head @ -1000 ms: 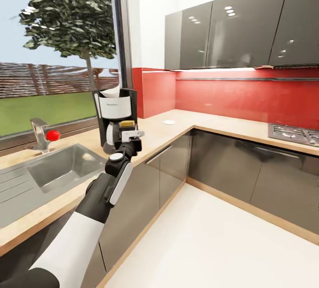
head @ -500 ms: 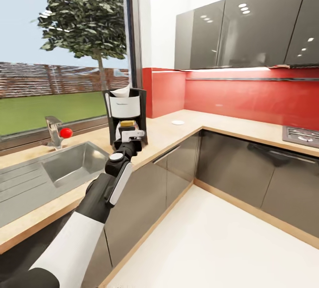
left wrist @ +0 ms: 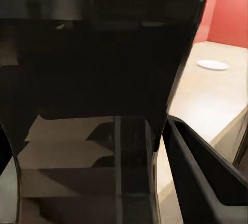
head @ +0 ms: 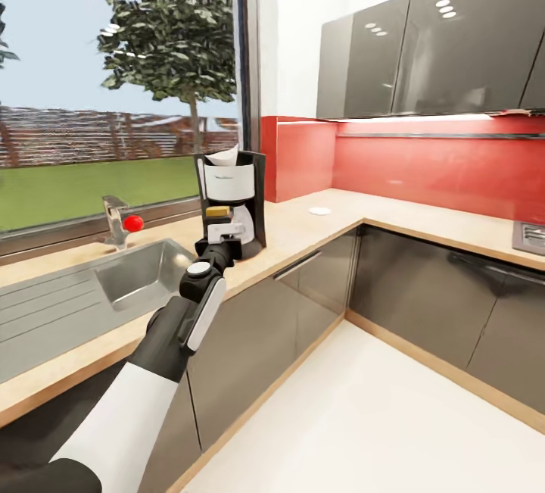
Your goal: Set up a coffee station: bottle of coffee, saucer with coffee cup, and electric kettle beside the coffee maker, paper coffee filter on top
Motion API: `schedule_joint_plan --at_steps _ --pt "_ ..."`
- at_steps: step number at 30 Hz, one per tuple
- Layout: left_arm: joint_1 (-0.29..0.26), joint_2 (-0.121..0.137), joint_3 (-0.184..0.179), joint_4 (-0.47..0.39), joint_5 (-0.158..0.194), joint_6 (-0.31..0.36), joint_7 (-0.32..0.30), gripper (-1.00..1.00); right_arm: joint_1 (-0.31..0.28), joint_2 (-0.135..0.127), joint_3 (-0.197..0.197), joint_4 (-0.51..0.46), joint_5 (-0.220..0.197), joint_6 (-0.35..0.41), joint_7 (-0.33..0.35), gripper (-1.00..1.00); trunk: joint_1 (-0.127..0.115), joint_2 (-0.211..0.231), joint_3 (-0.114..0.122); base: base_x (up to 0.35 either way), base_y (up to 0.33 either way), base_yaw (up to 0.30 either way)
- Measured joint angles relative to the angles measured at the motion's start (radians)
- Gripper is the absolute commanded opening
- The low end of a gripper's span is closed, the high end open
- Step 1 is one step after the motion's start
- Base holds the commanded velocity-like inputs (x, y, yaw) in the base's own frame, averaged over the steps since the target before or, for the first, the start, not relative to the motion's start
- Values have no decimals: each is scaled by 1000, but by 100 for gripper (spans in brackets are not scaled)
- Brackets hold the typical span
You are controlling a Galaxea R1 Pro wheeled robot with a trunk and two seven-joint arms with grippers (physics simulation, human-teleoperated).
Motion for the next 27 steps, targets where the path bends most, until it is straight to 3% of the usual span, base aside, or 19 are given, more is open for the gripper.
schedule_joint_plan --at_steps 9,27 --pt "0 0 0 -1 1 0 0 -100 0 0 0 0 0 0 0 100 0 0 0 0 -40 244" --pt "0 0 0 -2 0 0 0 -100 0 0 0 0 0 1 1 100 0 0 0 24 -164 167"
